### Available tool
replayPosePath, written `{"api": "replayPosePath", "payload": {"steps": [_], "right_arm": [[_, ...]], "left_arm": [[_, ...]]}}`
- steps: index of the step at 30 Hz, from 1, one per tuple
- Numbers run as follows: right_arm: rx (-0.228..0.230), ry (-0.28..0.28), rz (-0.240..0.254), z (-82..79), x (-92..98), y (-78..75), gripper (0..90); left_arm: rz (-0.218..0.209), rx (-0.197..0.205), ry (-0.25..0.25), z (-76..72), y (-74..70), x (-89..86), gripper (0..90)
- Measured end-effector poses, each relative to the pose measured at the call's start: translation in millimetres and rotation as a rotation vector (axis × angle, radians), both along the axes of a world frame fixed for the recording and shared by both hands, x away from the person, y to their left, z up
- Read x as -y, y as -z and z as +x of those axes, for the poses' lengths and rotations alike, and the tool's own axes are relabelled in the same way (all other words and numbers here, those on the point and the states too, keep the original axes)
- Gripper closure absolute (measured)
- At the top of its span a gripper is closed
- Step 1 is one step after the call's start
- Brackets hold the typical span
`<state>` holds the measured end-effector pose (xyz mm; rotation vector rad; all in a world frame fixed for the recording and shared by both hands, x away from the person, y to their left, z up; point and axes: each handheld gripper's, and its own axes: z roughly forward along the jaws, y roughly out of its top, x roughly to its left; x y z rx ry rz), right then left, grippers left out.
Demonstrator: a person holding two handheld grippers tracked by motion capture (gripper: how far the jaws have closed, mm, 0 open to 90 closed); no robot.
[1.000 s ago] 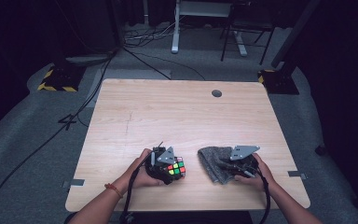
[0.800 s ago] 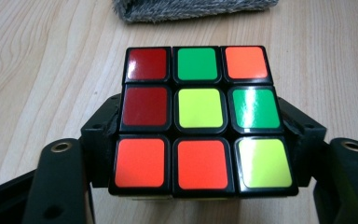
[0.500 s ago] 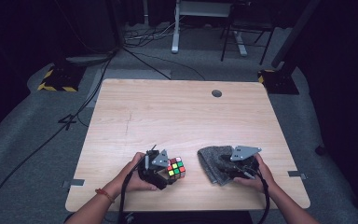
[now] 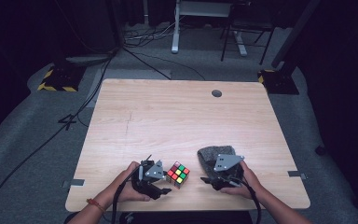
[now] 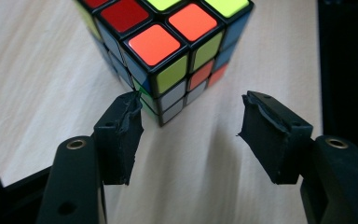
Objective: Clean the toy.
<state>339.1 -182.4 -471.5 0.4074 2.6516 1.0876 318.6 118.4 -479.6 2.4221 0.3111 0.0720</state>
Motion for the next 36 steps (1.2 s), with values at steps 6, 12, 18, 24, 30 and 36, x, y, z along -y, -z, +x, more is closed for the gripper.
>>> {"api": "replayPosePath", "payload": {"steps": [6, 12, 18, 24, 30, 36], "right_arm": [[-0.013, -0.021, -0.011, -1.2, -12.9, 6.2, 36.5], [-0.014, -0.019, -0.017, 1.0, -15.0, 8.7, 36.9], [0.000, -0.023, -0.030, 2.3, -19.5, 7.7, 38.0], [0.005, -0.026, -0.032, 4.3, -22.1, 6.2, 39.4], [-0.005, -0.032, -0.045, 4.6, -23.5, 9.0, 39.2], [0.005, -0.023, -0.039, 5.0, -22.2, 7.7, 39.3]], "left_arm": [[-0.001, -0.011, 0.047, -4.9, 0.7, 15.9, 38.9], [-0.006, -0.019, -0.015, 5.9, 1.9, 15.2, 25.6], [-0.034, -0.006, -0.017, 23.8, 0.6, 22.5, 15.7], [-0.048, -0.025, 0.064, 34.3, -2.7, 41.2, 15.5], [-0.040, -0.035, 0.106, 35.3, -1.0, 49.3, 20.9], [-0.027, -0.019, 0.121, 33.8, -2.1, 46.6, 29.3]]}}
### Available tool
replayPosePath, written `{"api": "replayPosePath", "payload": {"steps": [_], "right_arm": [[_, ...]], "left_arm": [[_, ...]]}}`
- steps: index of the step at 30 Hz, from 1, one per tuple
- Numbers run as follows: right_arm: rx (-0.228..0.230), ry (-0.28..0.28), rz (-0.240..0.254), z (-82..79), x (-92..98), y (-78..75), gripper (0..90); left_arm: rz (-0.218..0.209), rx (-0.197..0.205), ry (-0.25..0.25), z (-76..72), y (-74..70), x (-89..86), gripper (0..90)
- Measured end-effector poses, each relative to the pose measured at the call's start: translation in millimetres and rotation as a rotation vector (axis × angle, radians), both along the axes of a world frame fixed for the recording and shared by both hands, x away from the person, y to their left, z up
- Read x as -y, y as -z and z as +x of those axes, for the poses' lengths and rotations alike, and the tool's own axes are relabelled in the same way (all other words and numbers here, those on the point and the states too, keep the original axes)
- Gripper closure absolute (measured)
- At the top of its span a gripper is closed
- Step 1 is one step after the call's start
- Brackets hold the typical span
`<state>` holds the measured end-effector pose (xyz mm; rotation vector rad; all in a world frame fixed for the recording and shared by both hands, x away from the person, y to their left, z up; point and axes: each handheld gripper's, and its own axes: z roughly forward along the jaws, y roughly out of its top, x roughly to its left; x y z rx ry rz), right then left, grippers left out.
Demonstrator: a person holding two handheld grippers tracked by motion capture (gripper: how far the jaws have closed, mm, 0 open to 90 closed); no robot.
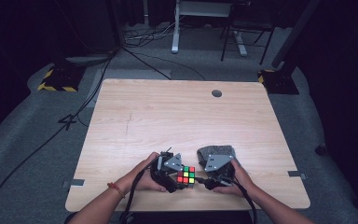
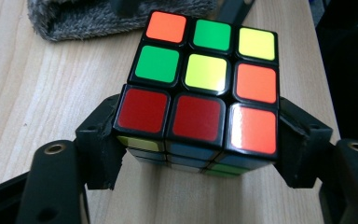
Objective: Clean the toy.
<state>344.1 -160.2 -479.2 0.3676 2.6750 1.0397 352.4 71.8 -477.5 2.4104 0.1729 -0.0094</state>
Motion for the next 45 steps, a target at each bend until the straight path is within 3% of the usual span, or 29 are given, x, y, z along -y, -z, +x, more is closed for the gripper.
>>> {"api": "replayPosePath", "payload": {"steps": [3, 8, 12, 21, 24, 27, 30, 33, 35, 45], "right_arm": [[-0.002, 0.012, 0.026, 1.2, 2.3, -2.9, 39.6], [-0.003, 0.010, 0.022, 1.8, 1.4, -4.1, 40.6], [-0.014, 0.008, 0.052, 2.5, 0.9, -5.4, 41.3], [-0.016, -0.006, 0.063, 0.9, -3.9, -7.7, 41.2], [-0.018, -0.007, 0.059, 1.2, -3.7, -6.3, 40.9], [-0.025, -0.007, 0.064, 1.8, -3.2, -6.0, 40.8], [-0.025, -0.009, 0.046, 2.3, -4.3, -4.6, 40.8], [-0.032, -0.012, 0.031, 3.3, -4.8, -1.5, 40.7], [-0.037, -0.011, 0.040, 4.0, -5.0, -1.3, 40.6], [-0.035, -0.005, 0.065, 3.8, -3.0, -4.9, 43.0]], "left_arm": [[0.002, 0.002, 0.003, -0.5, 0.1, -0.2, 30.0], [0.004, 0.007, 0.000, 0.3, 0.8, 0.8, 30.0], [0.006, -0.002, -0.007, 2.5, 2.2, 3.5, 27.9], [0.027, 0.008, -0.001, 4.5, 2.1, 6.7, 22.0], [0.008, 0.005, -0.021, 6.0, 0.6, 4.5, 23.8], [-0.005, 0.007, -0.041, 7.9, -4.4, 2.5, 15.0], [-0.016, 0.004, -0.011, 8.8, -8.9, 0.3, 19.9], [0.023, -0.010, 0.005, 9.0, -6.5, 0.1, 26.6], [0.041, 0.005, 0.022, 7.3, -4.0, -0.3, 29.7], [0.016, 0.022, 0.018, 4.4, -2.3, 0.7, 31.8]]}}
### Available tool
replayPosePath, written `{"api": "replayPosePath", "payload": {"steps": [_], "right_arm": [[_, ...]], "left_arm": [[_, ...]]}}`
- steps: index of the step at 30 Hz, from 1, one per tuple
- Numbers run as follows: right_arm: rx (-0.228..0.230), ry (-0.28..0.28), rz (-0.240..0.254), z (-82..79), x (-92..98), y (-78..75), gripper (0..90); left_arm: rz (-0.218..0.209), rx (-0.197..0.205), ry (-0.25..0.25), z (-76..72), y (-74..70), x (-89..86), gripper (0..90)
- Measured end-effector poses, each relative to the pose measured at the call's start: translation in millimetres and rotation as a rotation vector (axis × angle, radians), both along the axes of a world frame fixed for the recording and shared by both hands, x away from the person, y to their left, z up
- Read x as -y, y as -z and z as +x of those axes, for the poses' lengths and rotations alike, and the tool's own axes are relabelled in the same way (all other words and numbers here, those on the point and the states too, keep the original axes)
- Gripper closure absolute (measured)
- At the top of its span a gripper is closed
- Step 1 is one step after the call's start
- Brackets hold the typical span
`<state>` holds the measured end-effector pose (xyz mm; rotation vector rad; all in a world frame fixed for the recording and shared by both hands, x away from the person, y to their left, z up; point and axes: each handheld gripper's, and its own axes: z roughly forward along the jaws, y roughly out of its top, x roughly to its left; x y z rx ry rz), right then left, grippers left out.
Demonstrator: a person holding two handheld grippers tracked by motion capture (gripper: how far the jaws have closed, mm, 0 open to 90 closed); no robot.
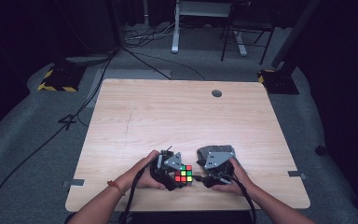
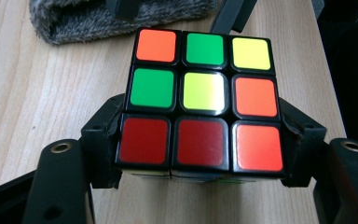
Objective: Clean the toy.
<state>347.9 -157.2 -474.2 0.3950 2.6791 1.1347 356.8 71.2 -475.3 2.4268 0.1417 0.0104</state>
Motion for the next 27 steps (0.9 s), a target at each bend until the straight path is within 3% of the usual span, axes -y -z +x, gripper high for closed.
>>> {"api": "replayPosePath", "payload": {"steps": [8, 12, 15, 16, 22, 27], "right_arm": [[0.013, 0.022, 0.054, -0.3, 6.3, -6.5, 46.6], [0.007, 0.012, 0.077, -1.7, 7.1, -7.4, 48.6], [0.015, 0.000, 0.068, -2.6, 5.1, -7.1, 48.7], [0.005, -0.007, 0.090, -2.7, 5.0, -8.1, 49.7], [0.019, -0.014, 0.123, -0.2, -1.2, -21.4, 49.3], [0.030, -0.014, 0.105, 1.5, -7.0, -24.5, 46.0]], "left_arm": [[-0.052, 0.020, -0.014, 0.3, -3.2, 0.8, 32.5], [-0.049, 0.027, -0.012, -0.1, -2.7, 3.4, 30.8], [-0.049, 0.033, -0.010, -0.2, -2.4, 5.9, 31.2], [-0.048, 0.036, -0.008, -0.6, -2.6, 6.4, 31.7], [-0.059, 0.043, -0.008, -0.8, -4.8, 7.8, 32.9], [-0.055, 0.055, 0.003, -1.0, -3.2, 3.9, 33.2]]}}
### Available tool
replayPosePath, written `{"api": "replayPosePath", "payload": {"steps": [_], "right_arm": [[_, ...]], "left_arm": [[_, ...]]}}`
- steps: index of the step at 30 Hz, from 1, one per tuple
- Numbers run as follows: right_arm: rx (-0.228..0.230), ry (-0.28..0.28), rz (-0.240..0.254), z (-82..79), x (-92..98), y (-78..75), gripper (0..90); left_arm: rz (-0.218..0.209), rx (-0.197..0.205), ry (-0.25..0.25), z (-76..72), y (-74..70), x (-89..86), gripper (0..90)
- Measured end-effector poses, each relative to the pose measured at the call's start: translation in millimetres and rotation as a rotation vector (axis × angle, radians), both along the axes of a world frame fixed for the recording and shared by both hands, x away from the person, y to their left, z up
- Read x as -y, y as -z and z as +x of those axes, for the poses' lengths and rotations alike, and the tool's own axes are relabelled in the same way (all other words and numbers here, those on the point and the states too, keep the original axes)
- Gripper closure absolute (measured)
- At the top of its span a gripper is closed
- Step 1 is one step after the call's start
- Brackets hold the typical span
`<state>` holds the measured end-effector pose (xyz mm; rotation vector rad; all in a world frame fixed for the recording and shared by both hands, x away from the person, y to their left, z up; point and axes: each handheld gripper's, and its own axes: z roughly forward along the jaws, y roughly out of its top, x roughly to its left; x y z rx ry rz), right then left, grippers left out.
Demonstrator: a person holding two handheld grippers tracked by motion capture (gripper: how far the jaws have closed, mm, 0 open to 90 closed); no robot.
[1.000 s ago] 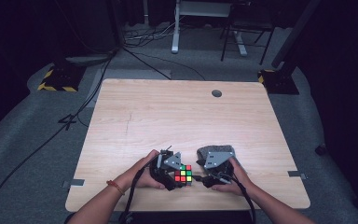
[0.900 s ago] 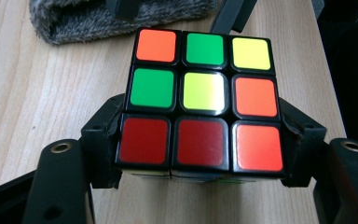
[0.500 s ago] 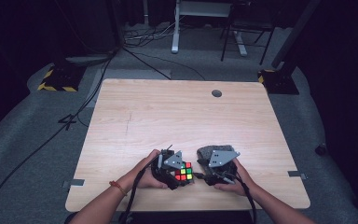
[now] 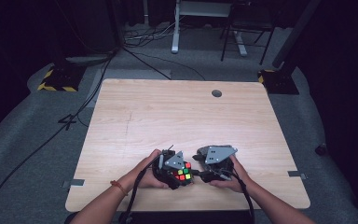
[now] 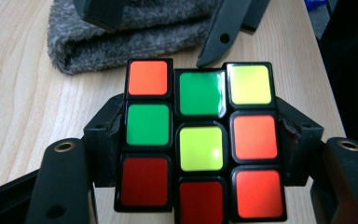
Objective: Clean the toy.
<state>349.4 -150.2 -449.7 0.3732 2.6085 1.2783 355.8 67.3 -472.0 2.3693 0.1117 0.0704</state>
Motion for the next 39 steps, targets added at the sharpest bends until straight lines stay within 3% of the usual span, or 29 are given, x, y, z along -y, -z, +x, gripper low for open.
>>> {"api": "replayPosePath", "payload": {"steps": [5, 8, 16, 19, 22, 24, 29, 31, 33, 35, 37, 39], "right_arm": [[-0.018, 0.035, -0.035, 6.9, 5.1, 8.7, 47.1], [-0.011, 0.050, -0.084, 9.8, 6.1, 14.5, 48.0], [-0.007, 0.046, -0.035, 11.4, 10.8, 9.6, 47.5], [0.026, 0.052, -0.033, 8.8, 13.3, 3.3, 48.1], [0.024, 0.046, 0.015, 8.4, 16.9, -5.6, 47.3], [0.049, 0.048, -0.012, 8.0, 15.6, -9.1, 47.5], [0.027, 0.065, 0.017, 12.5, 18.9, -7.9, 48.0], [0.024, 0.067, 0.024, 14.1, 21.8, -9.1, 46.7], [0.034, 0.097, -0.001, 16.0, 25.8, -8.7, 46.8], [0.013, 0.104, -0.016, 17.8, 30.3, -6.0, 46.8], [0.005, 0.108, -0.057, 18.7, 30.0, -3.2, 46.3], [0.000, 0.102, -0.050, 18.5, 29.3, -2.2, 46.3]], "left_arm": [[-0.008, -0.006, -0.008, -0.9, 1.2, -3.6, 33.3], [-0.005, 0.000, -0.007, -2.2, 0.9, -3.0, 33.4], [-0.030, 0.030, -0.006, -4.9, -0.8, 3.9, 33.3], [-0.055, 0.040, -0.027, -2.9, -1.4, 6.6, 33.2], [-0.062, 0.045, -0.017, -1.5, -0.6, 13.6, 33.2], [-0.050, 0.042, -0.010, -1.7, 1.9, 18.2, 33.2], [-0.050, 0.050, -0.018, 0.5, 1.3, 20.8, 33.3], [-0.085, 0.049, -0.018, 1.3, 0.2, 20.3, 33.4], [-0.128, 0.058, -0.029, 1.7, -2.0, 18.6, 33.4], [-0.161, 0.049, -0.042, 3.4, -2.7, 17.3, 33.4], [-0.153, 0.064, -0.051, 3.8, 0.1, 18.2, 33.4], [-0.133, 0.049, -0.049, 2.8, 4.4, 19.6, 33.4]]}}
